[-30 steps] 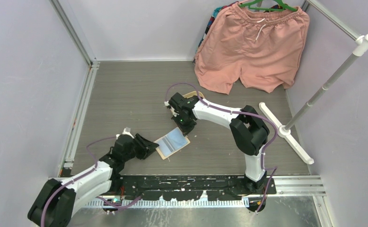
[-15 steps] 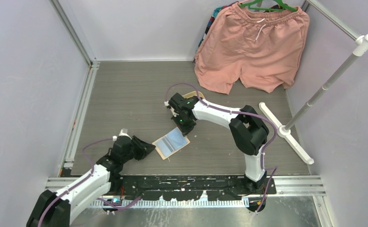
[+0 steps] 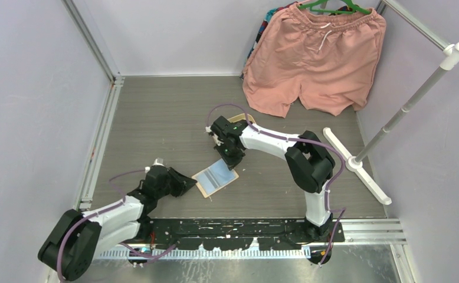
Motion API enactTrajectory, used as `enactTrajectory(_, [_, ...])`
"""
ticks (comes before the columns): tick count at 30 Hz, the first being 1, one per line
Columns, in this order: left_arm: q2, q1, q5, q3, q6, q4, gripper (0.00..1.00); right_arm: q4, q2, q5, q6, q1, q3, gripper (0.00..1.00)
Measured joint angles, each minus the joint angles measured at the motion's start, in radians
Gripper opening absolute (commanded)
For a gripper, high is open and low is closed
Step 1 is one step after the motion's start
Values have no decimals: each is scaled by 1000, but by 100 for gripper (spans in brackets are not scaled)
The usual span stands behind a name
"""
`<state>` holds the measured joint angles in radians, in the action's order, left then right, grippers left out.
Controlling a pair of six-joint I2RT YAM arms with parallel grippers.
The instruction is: Take the credit cards out of the card holder
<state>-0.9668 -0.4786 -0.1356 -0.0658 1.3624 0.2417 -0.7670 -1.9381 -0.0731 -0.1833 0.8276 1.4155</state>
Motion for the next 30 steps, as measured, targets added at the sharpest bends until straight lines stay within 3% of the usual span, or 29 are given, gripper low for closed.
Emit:
enactTrajectory(14, [66,0,37,0,-9,-74,12,3,-5,-11,0,-6,0,1])
enactTrajectory(23, [-57,0,37,-19,-12,49,22,13,-6,-23,-9,-6,-11,1])
enactTrajectory(30, [-120,0,38,-30,-15,111,6,48,-6,-35,-30,-7,-59,1])
